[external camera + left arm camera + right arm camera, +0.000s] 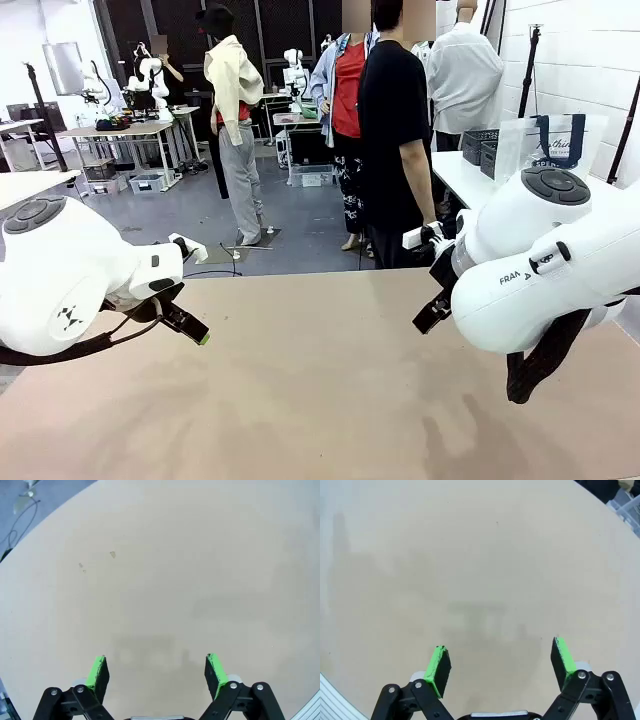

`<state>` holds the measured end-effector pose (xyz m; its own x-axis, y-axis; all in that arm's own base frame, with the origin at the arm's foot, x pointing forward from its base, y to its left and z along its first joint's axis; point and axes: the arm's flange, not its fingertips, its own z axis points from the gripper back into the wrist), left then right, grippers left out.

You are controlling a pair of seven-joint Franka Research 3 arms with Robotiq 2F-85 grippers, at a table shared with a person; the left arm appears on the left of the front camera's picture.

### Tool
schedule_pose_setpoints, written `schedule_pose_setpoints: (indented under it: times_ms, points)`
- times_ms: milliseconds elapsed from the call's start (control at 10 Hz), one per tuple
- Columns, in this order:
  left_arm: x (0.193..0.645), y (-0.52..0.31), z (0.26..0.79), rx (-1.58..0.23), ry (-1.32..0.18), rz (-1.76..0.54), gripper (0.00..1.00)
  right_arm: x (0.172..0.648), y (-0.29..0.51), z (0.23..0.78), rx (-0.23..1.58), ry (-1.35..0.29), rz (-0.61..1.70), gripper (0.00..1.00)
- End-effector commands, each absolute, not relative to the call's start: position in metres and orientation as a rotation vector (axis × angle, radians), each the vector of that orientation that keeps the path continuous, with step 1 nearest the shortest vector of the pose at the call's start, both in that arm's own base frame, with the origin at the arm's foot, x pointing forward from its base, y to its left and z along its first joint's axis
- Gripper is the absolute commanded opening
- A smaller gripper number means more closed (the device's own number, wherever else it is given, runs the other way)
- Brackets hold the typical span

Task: Transfer purchased items from the store into the shopping bag.
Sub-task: Open the Reusable shopping bag in the center of the table.

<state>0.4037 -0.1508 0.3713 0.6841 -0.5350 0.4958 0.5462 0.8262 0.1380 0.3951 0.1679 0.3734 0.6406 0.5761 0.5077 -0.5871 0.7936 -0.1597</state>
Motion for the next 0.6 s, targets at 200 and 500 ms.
schedule_pose_setpoints:
  times_ms: [200,500]
  points:
    - [0.4036,-0.1508,0.3713,-0.022,-0.549,-0.606,1.0,0.3951,0.1679,0.3734,0.021,-0.572,0.663,1.0]
    - [0.4036,-0.1508,0.3713,-0.022,-0.549,-0.606,1.0,0.3951,0.1679,0.3734,0.021,-0.572,0.663,1.0]
